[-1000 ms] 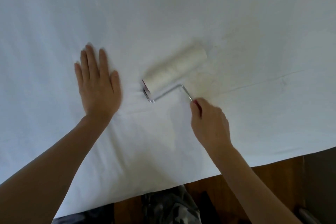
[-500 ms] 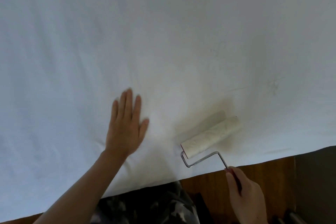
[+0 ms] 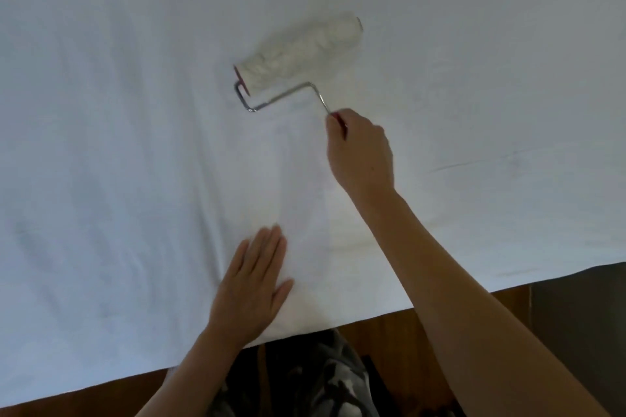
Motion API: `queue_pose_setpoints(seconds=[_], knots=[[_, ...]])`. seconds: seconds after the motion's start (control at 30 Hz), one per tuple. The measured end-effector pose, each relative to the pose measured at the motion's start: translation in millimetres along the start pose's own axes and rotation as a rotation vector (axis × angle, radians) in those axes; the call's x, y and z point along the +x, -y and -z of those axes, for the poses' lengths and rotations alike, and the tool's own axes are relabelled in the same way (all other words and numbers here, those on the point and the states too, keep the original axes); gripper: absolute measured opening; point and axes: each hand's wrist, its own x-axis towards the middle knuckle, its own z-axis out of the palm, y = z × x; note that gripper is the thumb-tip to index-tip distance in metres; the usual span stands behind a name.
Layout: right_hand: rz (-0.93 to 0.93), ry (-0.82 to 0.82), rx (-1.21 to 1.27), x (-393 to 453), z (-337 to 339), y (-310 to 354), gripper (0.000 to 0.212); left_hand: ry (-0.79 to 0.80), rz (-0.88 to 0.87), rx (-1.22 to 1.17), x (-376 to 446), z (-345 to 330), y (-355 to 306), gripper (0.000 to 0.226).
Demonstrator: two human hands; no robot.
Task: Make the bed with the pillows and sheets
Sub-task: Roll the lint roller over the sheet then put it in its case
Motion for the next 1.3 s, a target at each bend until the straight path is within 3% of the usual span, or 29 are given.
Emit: queue_pose_setpoints(seconds=[0.17, 0.37, 0.57, 0.7, 0.9, 1.13, 1.2, 1.3], knots=[[-0.058, 0.101, -0.055, -12, -25, -3, 0.027, -0.034, 0.103, -0.012, -16, 4, 21, 0.064], [-0.116, 0.168, -0.142, -127, -15, -111, 0.026, -0.031, 0.114, -0.043, -18, 4, 22, 0.065], [-0.237, 0.293, -0.169, -235, 12, -195, 0.054, -0.002, 0.129, -0.019, -17, 3, 21, 0.066], [-0.317, 0.408, -0.281, -258, 29, -215, 0.032, -0.003, 0.082, 0.001, -17, 1, 11, 0.065], [-0.121, 0.099, -0.03, -212, 48, -210, 0.034, 0.023, -0.168, 0.052, -13, -18, -41, 0.07], [-0.002, -0.047, 0.072, -22, 74, -166, 0.026, 0.105, -0.561, 0.029, 5, -28, -128, 0.052], [-0.009, -0.059, 0.089, 27, 80, -153, 0.029, 0.016, -0.402, -0.062, 29, -14, -141, 0.045], [-0.014, -0.03, 0.078, 78, 85, -138, 0.033, -0.257, 0.074, -0.182, 88, 13, -127, 0.045]])
